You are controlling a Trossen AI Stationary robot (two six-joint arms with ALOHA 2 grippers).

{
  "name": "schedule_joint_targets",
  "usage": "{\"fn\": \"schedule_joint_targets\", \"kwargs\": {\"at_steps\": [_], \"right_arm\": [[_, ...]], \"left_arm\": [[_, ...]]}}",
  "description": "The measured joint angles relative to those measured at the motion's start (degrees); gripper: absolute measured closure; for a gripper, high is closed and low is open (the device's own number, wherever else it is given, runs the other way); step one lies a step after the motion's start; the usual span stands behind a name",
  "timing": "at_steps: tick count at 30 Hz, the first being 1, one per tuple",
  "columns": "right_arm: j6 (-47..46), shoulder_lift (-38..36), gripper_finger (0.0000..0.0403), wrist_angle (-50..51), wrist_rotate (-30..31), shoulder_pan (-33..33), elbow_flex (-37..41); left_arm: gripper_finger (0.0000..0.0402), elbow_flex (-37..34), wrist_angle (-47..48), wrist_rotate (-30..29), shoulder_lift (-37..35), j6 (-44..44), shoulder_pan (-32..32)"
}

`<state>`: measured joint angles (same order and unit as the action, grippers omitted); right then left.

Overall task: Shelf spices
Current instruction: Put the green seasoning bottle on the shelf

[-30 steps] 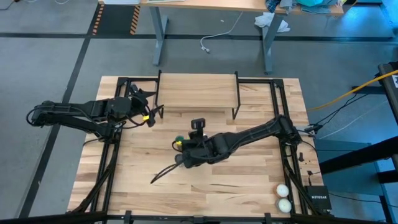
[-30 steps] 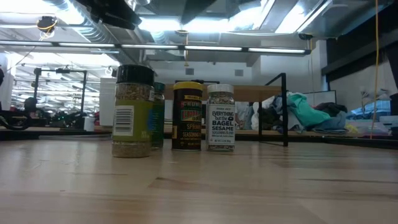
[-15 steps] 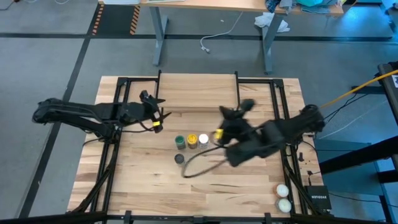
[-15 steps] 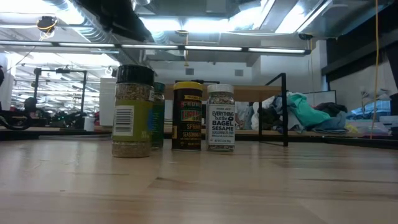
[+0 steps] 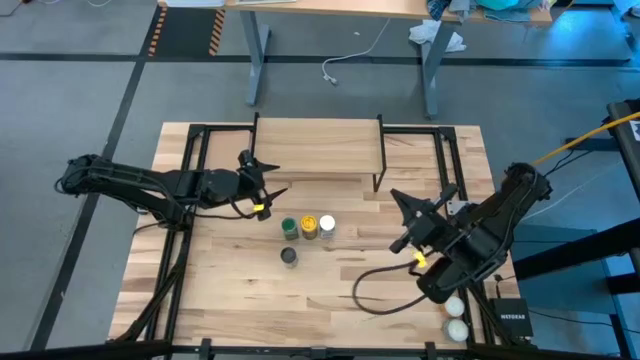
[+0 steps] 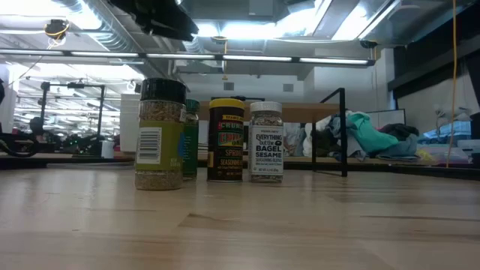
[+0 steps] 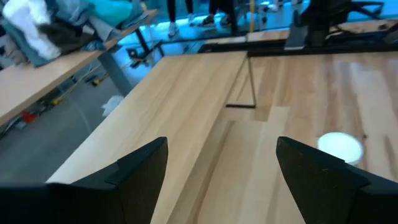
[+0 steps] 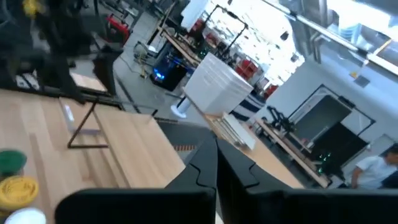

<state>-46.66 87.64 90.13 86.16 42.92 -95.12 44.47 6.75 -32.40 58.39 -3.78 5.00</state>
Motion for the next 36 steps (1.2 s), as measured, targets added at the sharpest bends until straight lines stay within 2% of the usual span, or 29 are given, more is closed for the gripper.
{"fn": "schedule_joint_targets", "kwargs": {"at_steps": [5, 10, 14, 18, 23, 29, 31, 33, 36], "right_arm": [[-9.8, -7.3, 0.0402, -0.1, 0.1, -1.7, 11.9], [-17.1, -13.7, 0.0402, -1.1, -5.1, -6.0, 22.2], [-16.8, -16.8, 0.0402, -7.5, -4.2, -7.6, 28.4], [-11.0, -17.1, 0.0402, -12.1, -5.0, -8.1, 30.0], [1.3, -17.1, 0.0402, -22.0, -9.9, -8.1, 30.0], [26.8, -17.1, 0.0402, -44.6, -20.8, -8.3, 31.4], [37.1, -17.1, 0.0402, -55.6, -27.6, -9.5, 33.0], [47.0, -17.7, 0.0402, -66.5, -36.9, -11.6, 35.7], [56.1, -19.0, 0.0402, -79.8, -47.3, -16.1, 39.9]], "left_arm": [[0.0108, 0.0, 0.1, -1.7, -2.2, -2.3, 0.7], [0.0108, 0.0, 0.3, -1.7, -3.8, -2.5, 0.6], [0.0108, 0.0, 0.4, -1.7, -3.7, -2.7, -0.1], [0.0108, 0.0, 1.2, -1.7, -3.5, -2.4, -1.4], [0.0108, 0.0, 2.9, -1.7, -3.5, -1.4, -3.1], [0.0108, -0.9, 1.7, 4.5, -3.5, 0.2, -5.2], [0.0108, -3.2, -1.0, 5.0, -3.5, 0.1, -5.1], [0.0108, -5.4, -5.0, 5.2, -3.4, -0.9, -5.1], [0.0108, -7.7, -12.1, 5.3, -3.5, -3.1, -5.3]]}}
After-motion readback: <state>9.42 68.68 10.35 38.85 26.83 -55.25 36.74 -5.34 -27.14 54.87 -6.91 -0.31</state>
